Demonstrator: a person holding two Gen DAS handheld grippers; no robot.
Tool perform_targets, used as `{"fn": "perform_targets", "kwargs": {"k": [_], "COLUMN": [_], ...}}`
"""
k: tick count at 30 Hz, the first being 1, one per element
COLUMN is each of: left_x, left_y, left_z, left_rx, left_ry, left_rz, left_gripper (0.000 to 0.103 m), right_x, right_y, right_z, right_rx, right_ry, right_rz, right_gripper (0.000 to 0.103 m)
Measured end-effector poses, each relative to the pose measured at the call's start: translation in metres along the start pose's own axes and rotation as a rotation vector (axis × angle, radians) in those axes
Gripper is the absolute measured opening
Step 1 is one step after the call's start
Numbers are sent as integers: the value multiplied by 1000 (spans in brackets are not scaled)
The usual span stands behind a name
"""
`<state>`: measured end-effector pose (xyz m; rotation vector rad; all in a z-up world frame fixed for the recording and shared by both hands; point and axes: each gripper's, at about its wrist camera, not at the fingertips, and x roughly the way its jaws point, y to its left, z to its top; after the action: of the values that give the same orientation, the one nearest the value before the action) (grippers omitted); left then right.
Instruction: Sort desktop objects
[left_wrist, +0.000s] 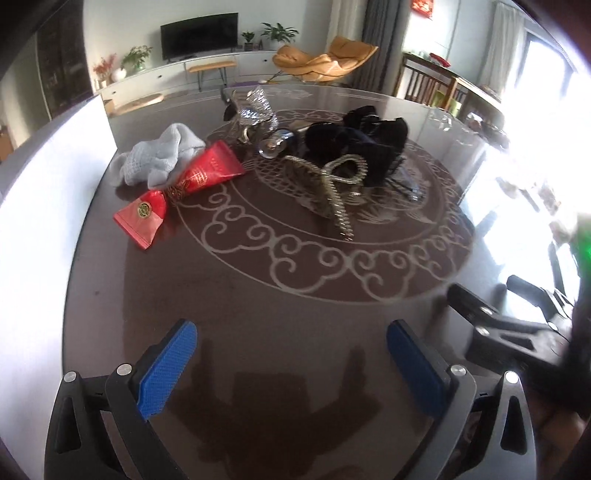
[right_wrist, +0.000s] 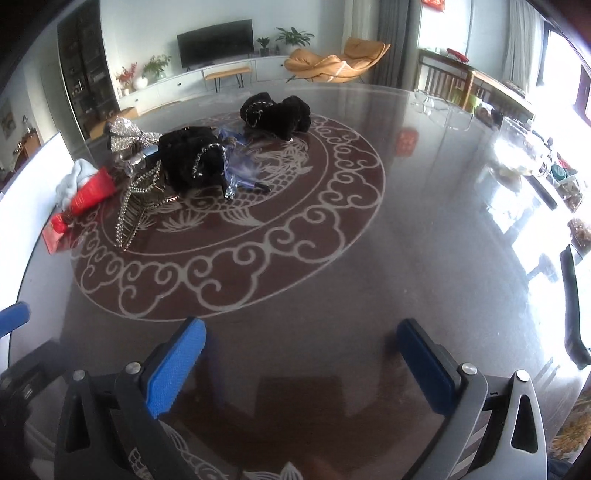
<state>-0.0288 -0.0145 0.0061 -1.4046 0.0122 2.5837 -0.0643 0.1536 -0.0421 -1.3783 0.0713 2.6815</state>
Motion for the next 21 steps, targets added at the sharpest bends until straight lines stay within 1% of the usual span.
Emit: {"fn": "perform_targets", "kwargs": {"k": [4,6,8,21], "left_x": [22,26,30,33], "left_y": [7,6,5,5], "left_z": [10,14,16,19], "left_rx": [10,28,40,43], "left_ry": [-14,-33,-36,-37], "left_rz": [39,61,77,78], "left_gripper": [103,103,103,103], "right_x": [1,1,1,-3], "right_y": [1,0,0,-2], "right_z": [0,0,0,-1], "right_rx": [-5,-6,-6,-5], "right_ry": [-15,-14,-13,-13], "right_rz": [5,7,7,8], "right_gripper": [103,103,103,103]}}
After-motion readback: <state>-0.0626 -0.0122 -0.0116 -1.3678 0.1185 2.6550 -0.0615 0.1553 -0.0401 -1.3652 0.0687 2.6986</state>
